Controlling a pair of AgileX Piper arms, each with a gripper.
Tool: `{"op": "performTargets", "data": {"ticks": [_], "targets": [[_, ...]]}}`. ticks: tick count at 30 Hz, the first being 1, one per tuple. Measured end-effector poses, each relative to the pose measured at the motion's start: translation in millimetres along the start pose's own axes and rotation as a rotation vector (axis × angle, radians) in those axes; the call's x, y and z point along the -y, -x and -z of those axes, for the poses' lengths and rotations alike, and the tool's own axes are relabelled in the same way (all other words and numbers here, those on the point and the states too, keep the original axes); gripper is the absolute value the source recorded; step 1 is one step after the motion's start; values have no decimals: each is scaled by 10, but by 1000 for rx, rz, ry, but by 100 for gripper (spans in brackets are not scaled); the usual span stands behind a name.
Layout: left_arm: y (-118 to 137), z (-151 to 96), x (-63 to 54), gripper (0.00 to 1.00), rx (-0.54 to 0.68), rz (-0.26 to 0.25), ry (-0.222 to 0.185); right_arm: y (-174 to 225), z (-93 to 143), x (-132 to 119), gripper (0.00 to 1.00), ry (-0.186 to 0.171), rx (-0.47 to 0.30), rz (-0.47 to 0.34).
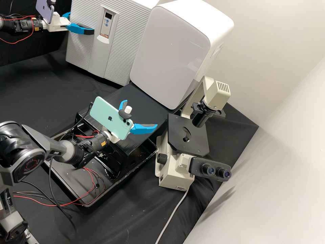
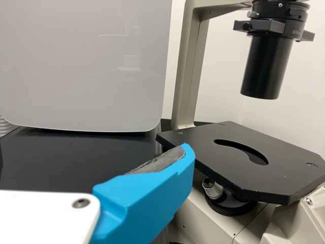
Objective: Open the incubator door
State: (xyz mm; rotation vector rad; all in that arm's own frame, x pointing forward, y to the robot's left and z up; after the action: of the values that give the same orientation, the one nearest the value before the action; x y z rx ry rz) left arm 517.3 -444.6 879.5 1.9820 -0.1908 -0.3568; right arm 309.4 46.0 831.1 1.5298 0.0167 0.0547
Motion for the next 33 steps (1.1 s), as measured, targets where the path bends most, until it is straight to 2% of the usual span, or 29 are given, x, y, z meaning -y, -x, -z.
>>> {"op": "performTargets", "data": {"ticks": [8, 15, 17, 24, 33], "targets": [[-1, -4, 39, 100, -14, 6, 18, 0, 0, 0, 100, 0, 0, 0], [134, -62, 77, 100, -51, 9, 91, 0, 0, 0, 100, 0, 0, 0], [187, -88, 89, 100, -55, 19, 90, 0, 0, 0, 100, 0, 0, 0], [357, -272, 83, 100, -5, 27, 41, 0, 0, 0, 100, 0, 0, 0], [387, -329, 57, 100, -4, 40, 9, 0, 0, 0, 100, 0, 0, 0]]}}
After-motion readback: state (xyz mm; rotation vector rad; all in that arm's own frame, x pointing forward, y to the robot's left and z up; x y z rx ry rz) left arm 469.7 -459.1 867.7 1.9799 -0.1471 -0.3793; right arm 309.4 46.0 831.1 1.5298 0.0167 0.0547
